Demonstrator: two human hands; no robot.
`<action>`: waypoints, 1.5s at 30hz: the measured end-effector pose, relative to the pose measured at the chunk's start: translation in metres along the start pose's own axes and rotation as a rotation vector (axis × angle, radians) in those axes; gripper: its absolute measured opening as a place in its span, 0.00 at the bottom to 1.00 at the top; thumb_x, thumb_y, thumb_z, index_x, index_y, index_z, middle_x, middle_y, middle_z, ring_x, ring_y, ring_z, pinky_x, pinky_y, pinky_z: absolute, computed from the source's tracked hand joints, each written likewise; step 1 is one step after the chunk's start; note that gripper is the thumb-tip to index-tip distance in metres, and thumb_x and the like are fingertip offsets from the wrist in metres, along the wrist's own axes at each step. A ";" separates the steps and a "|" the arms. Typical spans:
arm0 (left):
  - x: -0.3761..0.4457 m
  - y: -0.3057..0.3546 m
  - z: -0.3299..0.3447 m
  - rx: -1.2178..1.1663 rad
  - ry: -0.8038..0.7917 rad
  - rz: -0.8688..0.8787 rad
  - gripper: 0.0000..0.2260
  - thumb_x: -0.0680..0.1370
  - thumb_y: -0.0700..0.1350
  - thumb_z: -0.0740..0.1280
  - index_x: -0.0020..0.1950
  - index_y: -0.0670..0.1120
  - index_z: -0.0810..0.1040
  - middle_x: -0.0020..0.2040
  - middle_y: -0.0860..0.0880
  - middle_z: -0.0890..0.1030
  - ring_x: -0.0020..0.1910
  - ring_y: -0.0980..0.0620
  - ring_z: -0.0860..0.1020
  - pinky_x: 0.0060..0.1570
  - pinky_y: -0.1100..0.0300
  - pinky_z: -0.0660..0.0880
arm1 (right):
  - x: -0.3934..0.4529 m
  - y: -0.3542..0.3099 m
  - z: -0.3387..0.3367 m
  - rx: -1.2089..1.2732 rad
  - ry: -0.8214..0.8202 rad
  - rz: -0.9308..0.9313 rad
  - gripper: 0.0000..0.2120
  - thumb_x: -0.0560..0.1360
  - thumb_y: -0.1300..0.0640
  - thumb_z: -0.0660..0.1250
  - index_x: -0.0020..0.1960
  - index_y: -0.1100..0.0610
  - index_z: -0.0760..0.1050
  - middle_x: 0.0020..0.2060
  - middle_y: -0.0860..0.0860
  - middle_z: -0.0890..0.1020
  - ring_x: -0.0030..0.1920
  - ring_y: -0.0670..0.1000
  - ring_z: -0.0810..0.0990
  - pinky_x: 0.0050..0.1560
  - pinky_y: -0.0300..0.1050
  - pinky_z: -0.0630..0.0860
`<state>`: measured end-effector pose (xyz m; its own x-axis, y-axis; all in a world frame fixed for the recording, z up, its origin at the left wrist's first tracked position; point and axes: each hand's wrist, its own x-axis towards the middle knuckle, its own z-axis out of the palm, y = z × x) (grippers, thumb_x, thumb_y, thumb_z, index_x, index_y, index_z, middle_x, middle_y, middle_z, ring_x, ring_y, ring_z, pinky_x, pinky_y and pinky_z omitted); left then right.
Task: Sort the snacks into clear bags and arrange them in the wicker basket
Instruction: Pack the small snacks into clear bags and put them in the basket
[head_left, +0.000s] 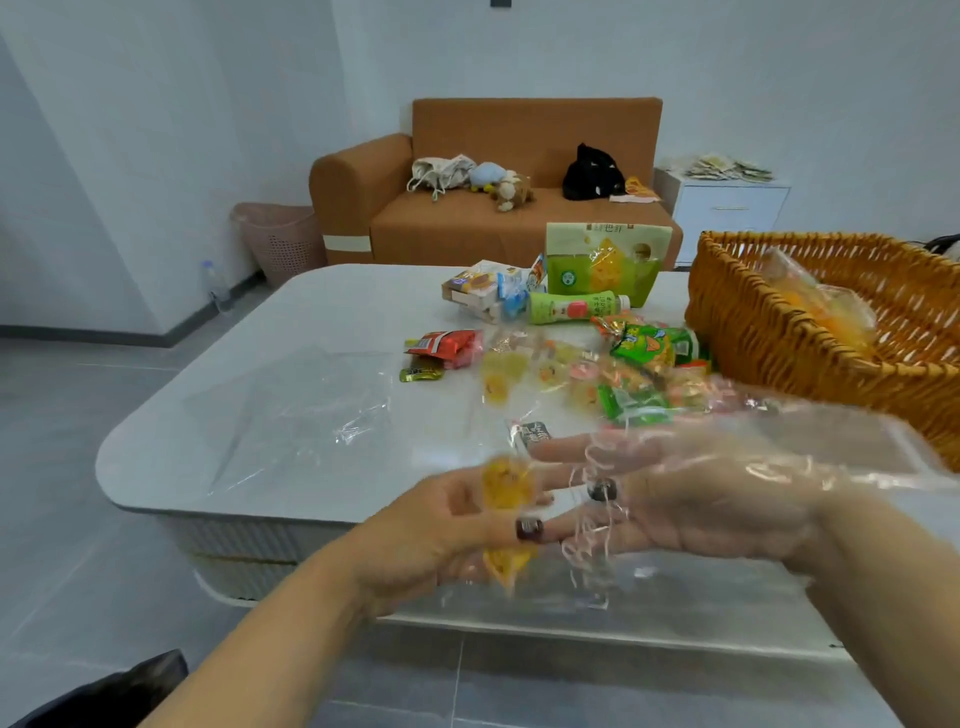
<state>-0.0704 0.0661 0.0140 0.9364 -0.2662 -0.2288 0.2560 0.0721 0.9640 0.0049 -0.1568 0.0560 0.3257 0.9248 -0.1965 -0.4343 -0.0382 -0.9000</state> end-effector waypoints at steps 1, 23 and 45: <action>0.000 -0.002 0.001 0.015 -0.046 -0.055 0.22 0.71 0.43 0.75 0.64 0.47 0.78 0.60 0.46 0.82 0.59 0.44 0.81 0.62 0.40 0.74 | -0.001 0.000 0.000 0.004 0.025 0.010 0.35 0.68 0.62 0.76 0.71 0.63 0.65 0.68 0.60 0.74 0.66 0.65 0.73 0.64 0.55 0.74; 0.032 0.001 -0.065 -0.362 1.057 0.104 0.10 0.74 0.51 0.74 0.44 0.44 0.82 0.43 0.48 0.86 0.44 0.48 0.84 0.50 0.53 0.80 | 0.110 -0.004 -0.106 -0.814 1.123 0.032 0.21 0.76 0.61 0.67 0.67 0.59 0.69 0.61 0.58 0.74 0.55 0.56 0.75 0.52 0.49 0.71; 0.070 0.016 -0.054 -0.597 0.854 0.061 0.16 0.76 0.53 0.71 0.58 0.46 0.76 0.37 0.49 0.86 0.40 0.51 0.85 0.46 0.51 0.82 | 0.147 -0.002 -0.158 -1.116 1.320 -0.171 0.19 0.77 0.52 0.67 0.63 0.60 0.70 0.54 0.57 0.79 0.51 0.61 0.78 0.46 0.51 0.74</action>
<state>0.0122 0.1009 0.0058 0.7504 0.5051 -0.4263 0.0620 0.5883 0.8063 0.1863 -0.0803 -0.0321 0.9597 0.0612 0.2742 0.2307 -0.7289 -0.6446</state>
